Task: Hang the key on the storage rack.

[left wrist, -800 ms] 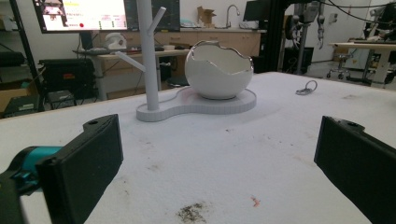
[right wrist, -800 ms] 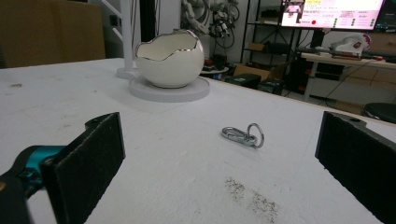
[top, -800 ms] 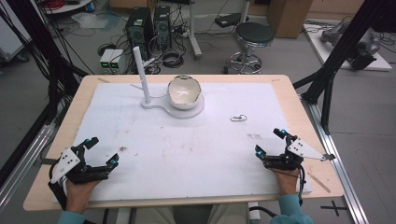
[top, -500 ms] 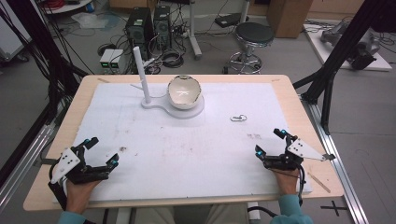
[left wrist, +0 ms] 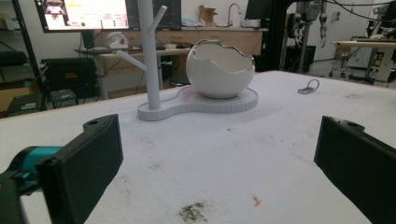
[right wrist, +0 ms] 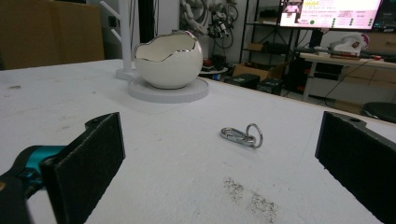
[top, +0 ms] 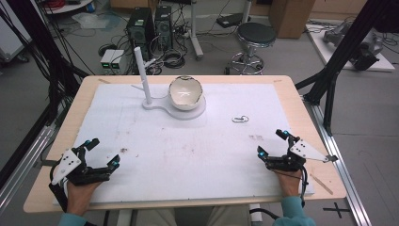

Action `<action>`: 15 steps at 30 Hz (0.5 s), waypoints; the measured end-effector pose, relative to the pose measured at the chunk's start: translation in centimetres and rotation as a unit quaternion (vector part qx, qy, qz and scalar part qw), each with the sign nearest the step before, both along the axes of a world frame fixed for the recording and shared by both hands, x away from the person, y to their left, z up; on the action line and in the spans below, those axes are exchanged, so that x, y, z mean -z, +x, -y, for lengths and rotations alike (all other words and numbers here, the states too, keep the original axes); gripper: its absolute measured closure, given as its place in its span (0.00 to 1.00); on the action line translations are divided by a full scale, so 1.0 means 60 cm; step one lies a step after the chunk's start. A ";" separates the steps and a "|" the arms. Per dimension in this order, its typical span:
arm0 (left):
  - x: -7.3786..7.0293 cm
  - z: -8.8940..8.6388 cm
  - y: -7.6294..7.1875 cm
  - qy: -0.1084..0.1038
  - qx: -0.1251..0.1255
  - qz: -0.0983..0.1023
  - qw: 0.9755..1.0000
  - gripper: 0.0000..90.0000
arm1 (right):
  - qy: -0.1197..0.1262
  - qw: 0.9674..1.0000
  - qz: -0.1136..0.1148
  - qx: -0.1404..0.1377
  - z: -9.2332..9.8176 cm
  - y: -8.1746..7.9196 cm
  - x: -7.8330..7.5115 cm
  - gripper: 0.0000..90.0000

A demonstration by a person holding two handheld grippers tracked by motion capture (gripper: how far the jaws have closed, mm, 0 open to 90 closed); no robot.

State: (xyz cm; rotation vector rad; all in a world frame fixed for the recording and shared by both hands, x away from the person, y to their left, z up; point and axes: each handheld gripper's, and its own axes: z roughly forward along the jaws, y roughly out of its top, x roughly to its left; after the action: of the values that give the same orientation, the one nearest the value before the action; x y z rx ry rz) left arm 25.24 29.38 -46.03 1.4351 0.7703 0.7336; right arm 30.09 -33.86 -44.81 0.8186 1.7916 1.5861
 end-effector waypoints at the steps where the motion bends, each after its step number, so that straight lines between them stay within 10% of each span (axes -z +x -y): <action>1: 0.000 0.000 0.000 -0.001 0.000 0.000 1.000 0.02 | 0.002 1.000 -0.004 0.000 0.000 0.001 -0.001 0.01; 8: 0.000 0.000 -0.001 -0.002 -0.002 0.001 1.000 0.02 | -0.008 1.000 -0.010 -0.003 0.005 0.005 -0.026 0.01; 15: 0.000 0.000 0.000 -0.001 -0.003 0.000 1.000 0.02 | -0.067 0.996 -0.049 -0.040 0.001 0.045 -0.119 0.01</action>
State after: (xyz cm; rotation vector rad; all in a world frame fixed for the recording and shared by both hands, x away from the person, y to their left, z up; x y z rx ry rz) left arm 25.22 29.41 -46.03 1.4319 0.7741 0.7376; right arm 32.81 -33.90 -37.66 0.7818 2.0002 1.4799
